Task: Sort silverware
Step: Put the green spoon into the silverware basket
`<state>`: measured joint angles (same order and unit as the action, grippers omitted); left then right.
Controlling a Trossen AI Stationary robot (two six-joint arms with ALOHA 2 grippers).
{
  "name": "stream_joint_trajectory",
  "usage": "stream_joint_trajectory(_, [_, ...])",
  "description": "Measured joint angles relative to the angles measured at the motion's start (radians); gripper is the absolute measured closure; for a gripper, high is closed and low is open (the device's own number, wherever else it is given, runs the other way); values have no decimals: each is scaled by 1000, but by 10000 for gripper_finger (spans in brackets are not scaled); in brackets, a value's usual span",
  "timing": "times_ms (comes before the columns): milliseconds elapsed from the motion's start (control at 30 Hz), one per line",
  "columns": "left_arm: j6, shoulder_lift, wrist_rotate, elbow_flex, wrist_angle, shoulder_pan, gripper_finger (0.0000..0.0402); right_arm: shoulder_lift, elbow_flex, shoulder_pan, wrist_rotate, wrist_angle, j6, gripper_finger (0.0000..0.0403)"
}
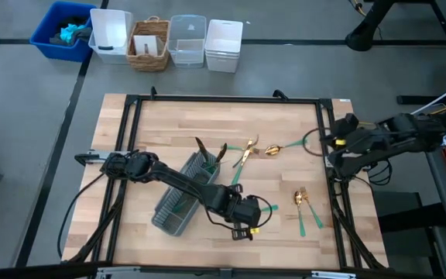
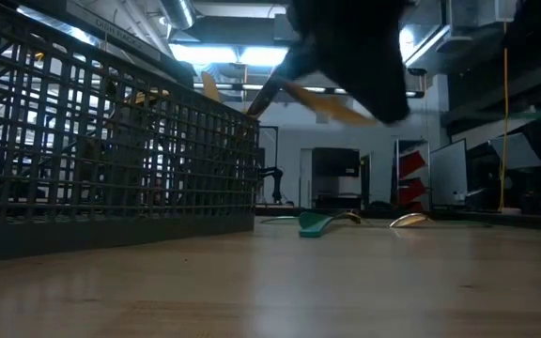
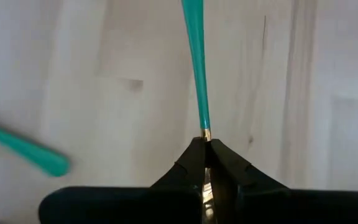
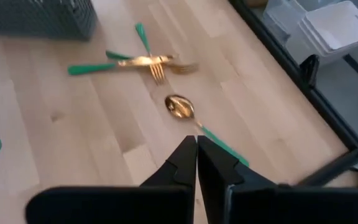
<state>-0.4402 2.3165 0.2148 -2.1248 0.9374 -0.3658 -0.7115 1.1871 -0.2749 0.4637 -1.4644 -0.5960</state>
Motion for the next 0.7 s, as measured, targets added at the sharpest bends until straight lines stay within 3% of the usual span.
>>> stream_joint_trajectory(267, [82, -2, 184, -227, 433, -40, 400, 140, -164, 0, 16, 78, -5, 386])
stream_joint_trajectory(467, [57, -88, 272, -211, 628, -75, 400, 185, -272, 0, 15, 101, -36, 386])
stream_joint_trajectory(700, [124, -177, 348, -216, 632, -107, 400, 185, -316, 0, 15, 161, -35, 386])
